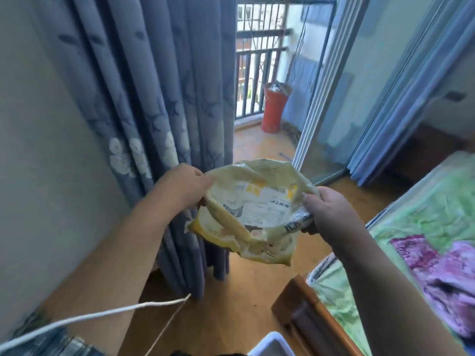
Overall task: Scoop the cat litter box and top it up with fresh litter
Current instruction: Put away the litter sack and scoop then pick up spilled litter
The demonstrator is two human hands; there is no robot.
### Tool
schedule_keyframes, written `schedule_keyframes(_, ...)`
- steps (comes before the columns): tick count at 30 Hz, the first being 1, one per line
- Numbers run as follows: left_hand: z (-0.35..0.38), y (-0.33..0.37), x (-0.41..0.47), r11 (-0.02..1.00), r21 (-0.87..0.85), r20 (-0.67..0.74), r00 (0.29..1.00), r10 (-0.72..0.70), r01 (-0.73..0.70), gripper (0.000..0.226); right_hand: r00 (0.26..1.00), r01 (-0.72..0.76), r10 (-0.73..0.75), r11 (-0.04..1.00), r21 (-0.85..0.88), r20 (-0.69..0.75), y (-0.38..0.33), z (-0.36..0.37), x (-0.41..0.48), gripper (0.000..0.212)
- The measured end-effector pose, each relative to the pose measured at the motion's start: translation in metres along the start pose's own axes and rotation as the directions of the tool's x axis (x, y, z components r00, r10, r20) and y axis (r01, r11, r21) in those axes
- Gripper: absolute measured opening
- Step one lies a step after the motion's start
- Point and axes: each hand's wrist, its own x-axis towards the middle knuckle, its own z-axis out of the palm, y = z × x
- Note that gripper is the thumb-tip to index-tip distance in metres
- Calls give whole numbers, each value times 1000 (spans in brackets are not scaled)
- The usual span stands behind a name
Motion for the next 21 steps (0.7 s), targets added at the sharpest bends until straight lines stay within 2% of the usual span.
schedule_keyframes(5,-50,9,-19,1000,14,-160,987,3,-1,36,989,122,-122,993,-2,82,-47,-8,11,18)
schedule_keyframes(10,-94,-6,-39,993,-102,-256,963,-87,62,39,955,232,-237,971,48,178,-92,1,17,17)
schedule_keyframes(16,-132,-30,-88,963,-202,-305,923,-236,179,32,919,252,-276,960,118,280,-131,38,8,17)
schedule_keyframes(21,-147,-64,-143,954,-215,-383,880,-280,210,33,884,272,-293,956,109,363,-145,79,-23,21)
